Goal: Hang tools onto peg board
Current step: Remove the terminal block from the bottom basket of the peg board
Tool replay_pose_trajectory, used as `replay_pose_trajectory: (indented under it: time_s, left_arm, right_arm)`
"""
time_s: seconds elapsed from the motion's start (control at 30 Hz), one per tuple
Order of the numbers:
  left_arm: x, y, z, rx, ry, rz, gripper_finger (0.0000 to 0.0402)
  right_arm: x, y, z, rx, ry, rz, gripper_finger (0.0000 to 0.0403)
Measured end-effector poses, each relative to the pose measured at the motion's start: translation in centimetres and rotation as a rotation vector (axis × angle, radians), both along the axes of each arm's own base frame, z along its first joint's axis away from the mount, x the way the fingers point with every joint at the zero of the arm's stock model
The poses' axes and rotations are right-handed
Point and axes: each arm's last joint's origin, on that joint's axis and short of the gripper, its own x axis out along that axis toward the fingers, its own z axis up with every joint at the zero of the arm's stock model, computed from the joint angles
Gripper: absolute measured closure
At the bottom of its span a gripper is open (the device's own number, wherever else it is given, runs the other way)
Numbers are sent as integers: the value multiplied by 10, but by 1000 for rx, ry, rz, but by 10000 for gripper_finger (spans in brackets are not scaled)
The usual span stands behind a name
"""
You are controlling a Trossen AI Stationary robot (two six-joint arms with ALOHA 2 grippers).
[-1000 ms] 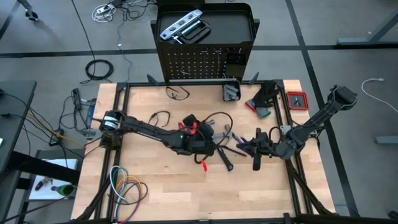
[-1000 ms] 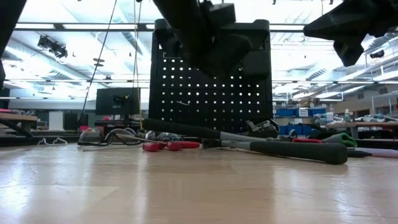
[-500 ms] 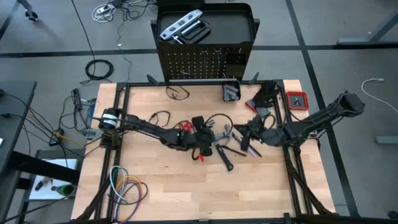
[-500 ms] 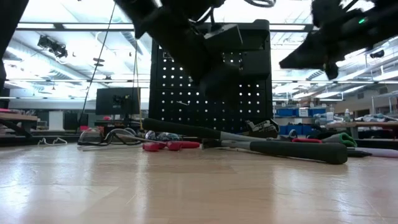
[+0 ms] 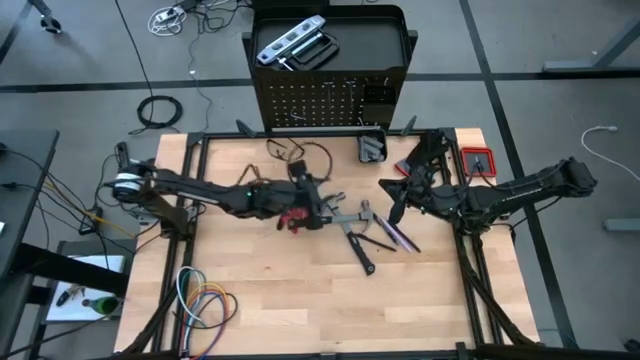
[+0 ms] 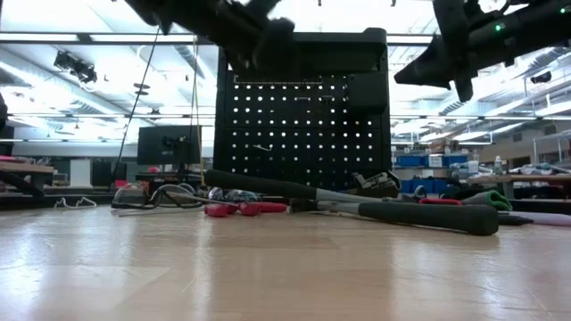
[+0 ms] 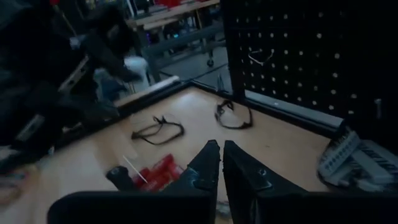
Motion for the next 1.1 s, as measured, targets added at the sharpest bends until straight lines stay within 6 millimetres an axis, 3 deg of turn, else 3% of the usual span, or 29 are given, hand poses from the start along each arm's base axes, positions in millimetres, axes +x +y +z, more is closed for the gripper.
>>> replay_pose_trajectory:
  time_s: [0.2, 0.3, 0.4, 0.63, 0.87, 1.1]
  left_arm:
    - [-9, 10, 24, 79, -176, 402, 195]
    - [-10, 13, 30, 162, -150, 470, 195]
    - [-7, 12, 40, 225, -117, 431, 195]
    - [-1, 23, 54, 212, -84, 345, 195]
    - [-4, 43, 25, -41, -74, 153, 195]
    - [-34, 52, 11, -190, -196, 87, 195]
  right_arm:
    - [3, -4, 11, -84, -44, 16, 373]
    - [5, -10, 21, -115, -39, -10, 373]
    - [7, -14, 29, -119, -29, -22, 373]
    - [6, -15, 23, -123, 86, -17, 390]
    - [3, -21, 1, 26, 214, -80, 387]
    - [18, -29, -10, 80, 331, -52, 368]
